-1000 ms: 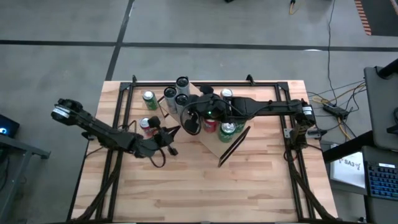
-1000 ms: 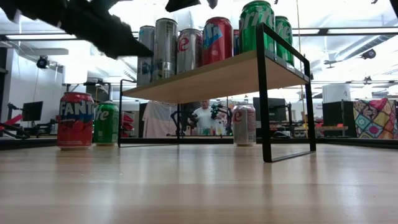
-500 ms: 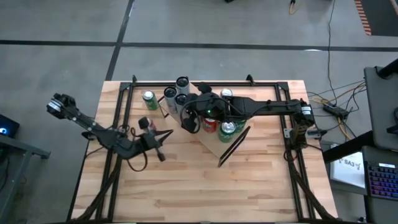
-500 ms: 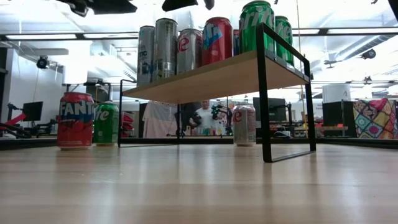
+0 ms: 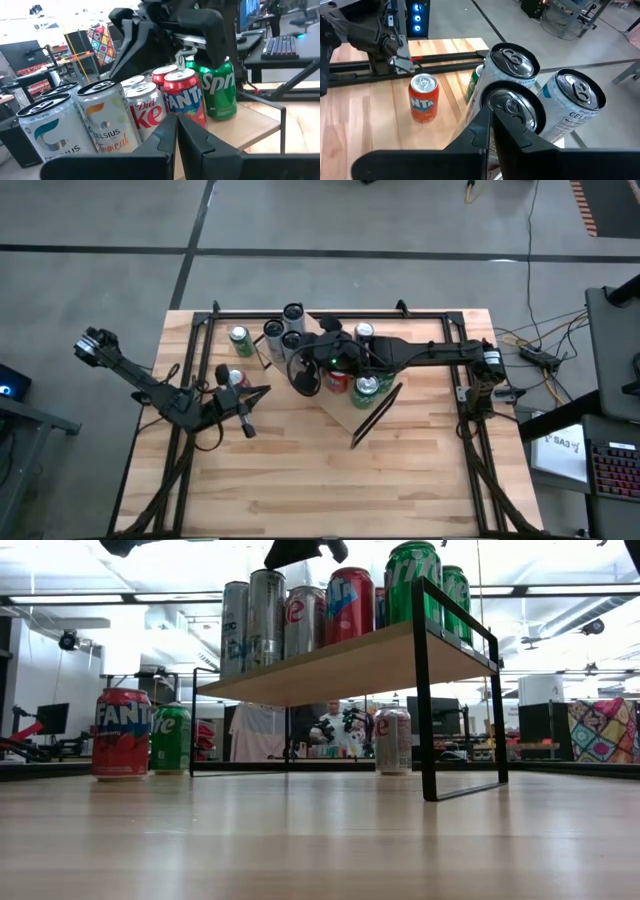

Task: Place canned beverage on shelf
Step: Put the yellow soda can on the shelf aligned with the blue soda can

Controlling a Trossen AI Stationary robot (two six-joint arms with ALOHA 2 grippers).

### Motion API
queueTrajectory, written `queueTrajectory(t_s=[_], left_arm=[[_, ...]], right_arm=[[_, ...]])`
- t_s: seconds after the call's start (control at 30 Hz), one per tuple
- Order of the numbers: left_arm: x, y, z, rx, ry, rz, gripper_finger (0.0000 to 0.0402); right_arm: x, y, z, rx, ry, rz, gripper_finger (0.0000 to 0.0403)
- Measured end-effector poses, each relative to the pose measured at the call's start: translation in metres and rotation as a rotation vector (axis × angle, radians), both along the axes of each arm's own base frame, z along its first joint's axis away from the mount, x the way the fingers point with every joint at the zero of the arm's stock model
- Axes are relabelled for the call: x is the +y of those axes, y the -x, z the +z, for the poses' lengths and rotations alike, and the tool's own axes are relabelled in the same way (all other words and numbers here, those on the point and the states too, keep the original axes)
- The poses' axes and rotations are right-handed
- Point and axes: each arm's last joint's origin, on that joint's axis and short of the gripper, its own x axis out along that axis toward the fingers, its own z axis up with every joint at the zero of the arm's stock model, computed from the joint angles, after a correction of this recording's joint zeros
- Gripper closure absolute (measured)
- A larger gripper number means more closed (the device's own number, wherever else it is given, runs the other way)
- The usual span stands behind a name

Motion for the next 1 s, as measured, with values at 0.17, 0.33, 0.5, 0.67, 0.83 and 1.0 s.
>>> queueTrajectory(t_s=[0.17, 0.33, 0.5, 0.67, 0.83, 1.0], left_arm=[[0.000, 0.001, 0.001, -0.005, 0.006, 0.000, 0.0401], [0.000, 0.000, 0.000, -0.004, 0.005, 0.000, 0.0401], [0.000, 0.000, 0.000, -0.004, 0.005, 0.000, 0.0401], [0.000, 0.000, 0.000, -0.004, 0.005, 0.000, 0.0401], [0.000, 0.000, 0.000, -0.004, 0.005, 0.000, 0.0401], [0.000, 0.000, 0.000, -0.005, 0.007, 0.000, 0.0401]], right_arm=[[-0.001, 0.000, -0.003, 0.009, 0.021, -0.020, 0.0390], [-0.001, 0.000, -0.006, 0.022, 0.040, -0.039, 0.0390], [-0.001, 0.000, -0.006, 0.028, 0.056, -0.036, 0.0390], [-0.001, 0.000, -0.003, 0.020, 0.061, -0.033, 0.0390], [0.002, 0.000, 0.010, -0.021, 0.065, -0.023, 0.0390], [0.001, -0.001, 0.015, -0.064, 0.038, 0.006, 0.0390]])
